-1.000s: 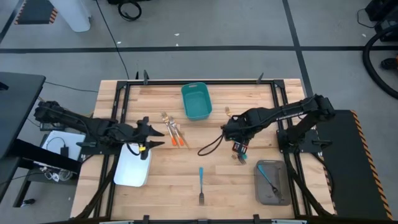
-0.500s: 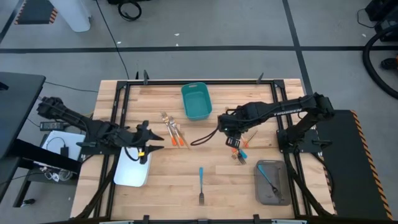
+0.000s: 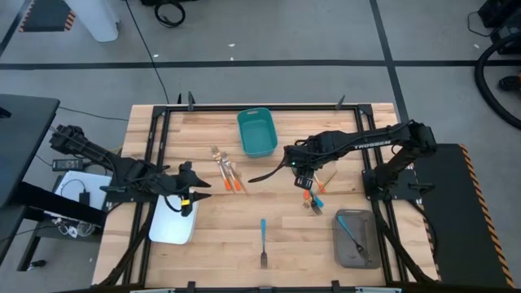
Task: Sort silverware by color (type)
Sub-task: Put the gold fork into the green bin
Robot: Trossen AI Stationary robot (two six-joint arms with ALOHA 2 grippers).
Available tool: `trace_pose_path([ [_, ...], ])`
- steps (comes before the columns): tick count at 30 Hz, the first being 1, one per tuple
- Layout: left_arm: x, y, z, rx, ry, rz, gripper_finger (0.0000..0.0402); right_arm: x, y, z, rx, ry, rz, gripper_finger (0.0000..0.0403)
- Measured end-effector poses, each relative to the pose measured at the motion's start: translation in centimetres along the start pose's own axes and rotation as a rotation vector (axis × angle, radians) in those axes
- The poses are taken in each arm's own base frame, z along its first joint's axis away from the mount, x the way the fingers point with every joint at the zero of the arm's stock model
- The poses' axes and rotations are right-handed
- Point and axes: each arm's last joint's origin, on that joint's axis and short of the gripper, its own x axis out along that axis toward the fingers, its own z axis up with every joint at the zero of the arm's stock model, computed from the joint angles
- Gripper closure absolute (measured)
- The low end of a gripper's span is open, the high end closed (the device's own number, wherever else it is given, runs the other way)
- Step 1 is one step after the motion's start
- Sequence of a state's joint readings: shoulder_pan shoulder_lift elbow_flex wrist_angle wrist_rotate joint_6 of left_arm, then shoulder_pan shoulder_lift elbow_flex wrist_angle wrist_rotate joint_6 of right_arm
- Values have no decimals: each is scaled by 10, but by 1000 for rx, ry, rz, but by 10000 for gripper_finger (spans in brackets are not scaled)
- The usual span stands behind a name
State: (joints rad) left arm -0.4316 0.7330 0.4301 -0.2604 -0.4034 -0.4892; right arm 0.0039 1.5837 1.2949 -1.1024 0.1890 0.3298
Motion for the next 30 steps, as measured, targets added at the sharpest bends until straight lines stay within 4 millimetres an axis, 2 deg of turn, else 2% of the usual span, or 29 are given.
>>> trace_pose_path([
  [11, 0, -1, 1, -4, -10, -5, 230, 21, -15, -3, 37, 32, -14, 266],
  [19, 0, 0, 2, 0, -25, 2, 230, 41, -27, -7, 161, 40, 0, 266],
  [23, 0, 0, 3, 18, -36, 25, 230, 45, -24, -10, 212, 45, 2, 266],
  [30, 0, 1, 3, 19, -47, 47, 230, 44, -6, -15, 239, 35, 21, 266],
])
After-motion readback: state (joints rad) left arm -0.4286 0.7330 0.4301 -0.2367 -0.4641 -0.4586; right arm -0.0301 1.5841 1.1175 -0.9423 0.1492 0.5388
